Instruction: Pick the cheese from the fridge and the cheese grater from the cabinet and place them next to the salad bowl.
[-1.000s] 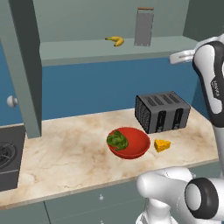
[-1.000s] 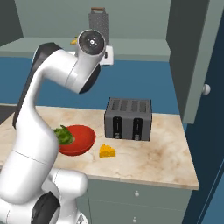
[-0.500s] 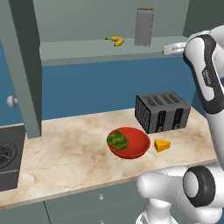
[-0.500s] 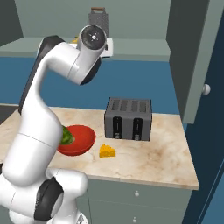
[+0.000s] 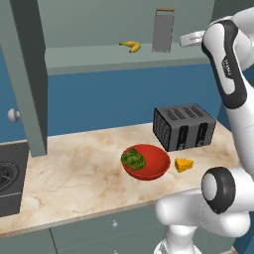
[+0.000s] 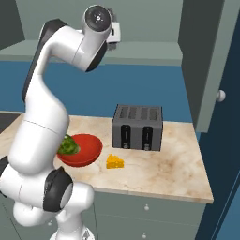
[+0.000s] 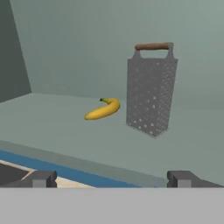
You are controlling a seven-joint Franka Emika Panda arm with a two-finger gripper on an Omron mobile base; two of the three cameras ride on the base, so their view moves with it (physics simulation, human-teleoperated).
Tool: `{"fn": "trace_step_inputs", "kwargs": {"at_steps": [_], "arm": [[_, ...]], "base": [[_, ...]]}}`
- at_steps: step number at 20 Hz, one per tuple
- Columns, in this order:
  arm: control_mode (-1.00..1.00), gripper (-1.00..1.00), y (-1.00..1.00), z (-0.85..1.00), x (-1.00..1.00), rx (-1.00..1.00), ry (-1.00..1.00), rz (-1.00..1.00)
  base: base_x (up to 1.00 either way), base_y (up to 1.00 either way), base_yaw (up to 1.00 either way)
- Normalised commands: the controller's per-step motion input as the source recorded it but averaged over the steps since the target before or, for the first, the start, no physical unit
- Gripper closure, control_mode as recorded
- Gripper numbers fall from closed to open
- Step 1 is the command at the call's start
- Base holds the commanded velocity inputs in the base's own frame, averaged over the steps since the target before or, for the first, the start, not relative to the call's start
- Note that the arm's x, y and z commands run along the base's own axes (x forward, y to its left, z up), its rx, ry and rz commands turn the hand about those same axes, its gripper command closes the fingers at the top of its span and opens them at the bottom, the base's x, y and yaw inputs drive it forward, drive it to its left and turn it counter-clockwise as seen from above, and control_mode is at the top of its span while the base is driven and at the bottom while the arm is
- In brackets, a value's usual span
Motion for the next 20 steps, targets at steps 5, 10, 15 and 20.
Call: {"fn": "trace_step_inputs", "kwargs": {"at_steps": [5, 10, 15, 20], "arm": [[-1.00, -1.00, -0.03, 0.00, 0.40, 0.00, 0.00, 0.11], [-1.00, -1.00, -0.08, 0.00, 0.32, 0.00, 0.00, 0.10], [-1.00, -1.00, -0.08, 0.00, 0.42, 0.00, 0.00, 0.03], [-1.00, -1.00, 0.00, 0.00, 0.41, 0.00, 0.00, 0.00]], "base": [[0.00, 0.00, 0.00], [0.00, 0.00, 0.00], [0.00, 0.00, 0.00], [0.00, 0.00, 0.00]]}}
